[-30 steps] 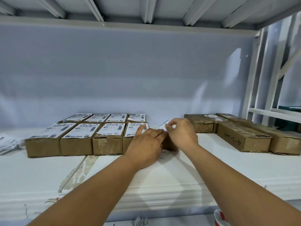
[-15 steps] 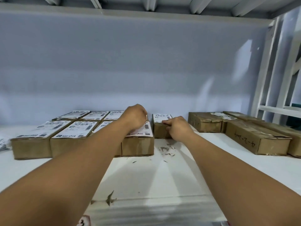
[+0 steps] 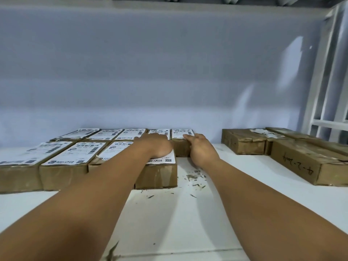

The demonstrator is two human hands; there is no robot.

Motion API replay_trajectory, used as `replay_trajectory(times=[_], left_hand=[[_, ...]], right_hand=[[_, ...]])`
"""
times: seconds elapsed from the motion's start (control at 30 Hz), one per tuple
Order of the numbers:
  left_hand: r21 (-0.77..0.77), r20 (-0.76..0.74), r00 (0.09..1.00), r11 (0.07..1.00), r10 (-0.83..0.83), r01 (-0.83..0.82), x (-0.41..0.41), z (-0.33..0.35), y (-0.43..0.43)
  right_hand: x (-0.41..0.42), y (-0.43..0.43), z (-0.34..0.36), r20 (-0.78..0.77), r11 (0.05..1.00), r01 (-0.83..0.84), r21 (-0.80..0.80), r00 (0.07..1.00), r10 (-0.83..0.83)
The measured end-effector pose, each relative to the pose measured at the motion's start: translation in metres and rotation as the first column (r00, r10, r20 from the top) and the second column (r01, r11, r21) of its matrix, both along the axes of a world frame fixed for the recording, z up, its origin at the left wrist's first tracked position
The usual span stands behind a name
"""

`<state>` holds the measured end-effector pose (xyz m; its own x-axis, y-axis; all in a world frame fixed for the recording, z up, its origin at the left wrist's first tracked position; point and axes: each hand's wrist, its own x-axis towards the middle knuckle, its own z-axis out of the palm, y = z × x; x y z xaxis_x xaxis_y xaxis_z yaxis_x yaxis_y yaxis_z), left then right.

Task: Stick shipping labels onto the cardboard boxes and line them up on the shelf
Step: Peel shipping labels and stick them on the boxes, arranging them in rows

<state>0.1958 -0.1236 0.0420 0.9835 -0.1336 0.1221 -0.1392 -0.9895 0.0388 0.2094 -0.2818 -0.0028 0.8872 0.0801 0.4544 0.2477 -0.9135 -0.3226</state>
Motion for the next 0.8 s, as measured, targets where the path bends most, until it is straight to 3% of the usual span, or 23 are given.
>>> replay_trajectory(times=[0.1, 0.23, 0.4, 0.5, 0.63, 0.7, 0.8], left_hand=[[0.011, -0.005, 1.0, 1.0, 0.01, -0.01, -0.003, 0.002, 0.001], [0.016, -0.029, 0.999, 1.0, 0.015, -0.015, 0.001, 0.002, 0.002], [-0.015, 0.006, 1.0, 1.0, 0.019, -0.019, -0.005, 0.002, 0.0], [-0.027, 0.222, 0.975, 0.999, 0.025, -0.02, -0.013, 0.002, 0.0], [0.008, 0.649, 0.761, 1.0, -0.014, 0.011, -0.026, 0.008, 0.004], [0.026, 0.736, 0.676, 0.999, -0.036, 0.026, -0.033, 0.012, 0.007], [0.052, 0.748, 0.653, 0.991, -0.121, 0.125, -0.044, 0.015, 0.001]], right_hand=[[-0.004, -0.001, 0.002, -0.013, 0.999, -0.034, 0.039, 0.999, 0.035], [-0.012, -0.004, 0.006, -0.144, 0.975, -0.13, 0.178, 0.977, 0.156], [-0.016, -0.004, 0.009, -0.219, 0.946, -0.116, 0.303, 0.958, 0.188], [-0.016, -0.001, 0.008, -0.155, 0.968, -0.045, 0.247, 0.984, 0.085], [-0.016, 0.004, 0.009, -0.014, 0.982, 0.122, 0.147, 0.992, -0.122], [-0.018, 0.003, 0.01, 0.0, 0.978, 0.148, 0.144, 0.989, -0.15], [-0.025, -0.006, 0.012, -0.012, 0.956, 0.178, 0.233, 0.984, -0.18]])
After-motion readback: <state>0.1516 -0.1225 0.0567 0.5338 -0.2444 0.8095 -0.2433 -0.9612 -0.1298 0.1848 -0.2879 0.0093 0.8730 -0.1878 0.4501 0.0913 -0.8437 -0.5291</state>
